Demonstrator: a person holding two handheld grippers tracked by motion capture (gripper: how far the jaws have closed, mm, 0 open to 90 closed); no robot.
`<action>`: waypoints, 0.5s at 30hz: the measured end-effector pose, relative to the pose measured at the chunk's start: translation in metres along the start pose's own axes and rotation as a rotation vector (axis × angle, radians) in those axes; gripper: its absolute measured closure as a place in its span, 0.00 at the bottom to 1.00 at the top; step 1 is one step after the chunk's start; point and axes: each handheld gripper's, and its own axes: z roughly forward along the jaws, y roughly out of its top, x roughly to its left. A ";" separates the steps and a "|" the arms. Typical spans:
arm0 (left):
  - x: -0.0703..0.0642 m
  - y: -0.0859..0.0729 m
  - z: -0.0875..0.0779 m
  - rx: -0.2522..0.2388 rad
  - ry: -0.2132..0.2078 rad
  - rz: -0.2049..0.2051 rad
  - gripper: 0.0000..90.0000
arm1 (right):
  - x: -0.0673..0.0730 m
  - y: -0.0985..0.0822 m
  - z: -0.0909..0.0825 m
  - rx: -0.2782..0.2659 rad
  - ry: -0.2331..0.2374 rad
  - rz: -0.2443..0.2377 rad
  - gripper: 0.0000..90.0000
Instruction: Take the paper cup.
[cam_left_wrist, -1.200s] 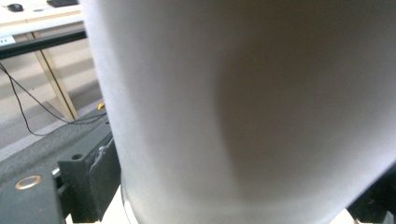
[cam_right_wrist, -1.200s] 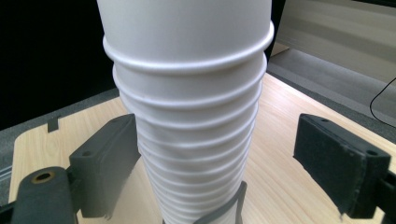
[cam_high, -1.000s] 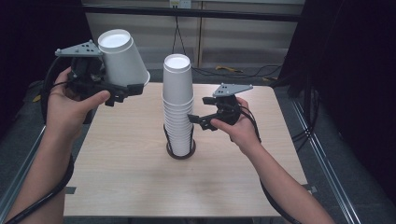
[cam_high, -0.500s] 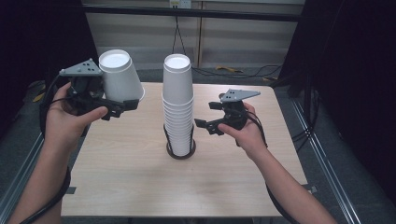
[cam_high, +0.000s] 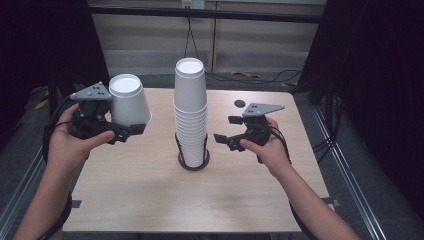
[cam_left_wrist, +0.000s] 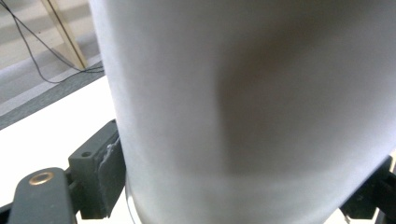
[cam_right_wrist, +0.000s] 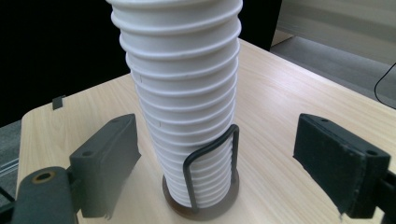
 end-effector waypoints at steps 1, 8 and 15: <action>-0.002 -0.004 0.000 0.011 -0.007 0.002 0.16 | 0.000 -0.002 -0.001 0.001 0.007 0.003 0.15; -0.010 -0.014 0.002 0.070 -0.010 0.037 0.16 | 0.001 -0.008 -0.002 0.021 0.036 -0.019 0.15; -0.022 -0.026 0.009 0.097 -0.043 0.062 0.16 | 0.004 -0.014 -0.009 0.026 0.086 -0.079 0.15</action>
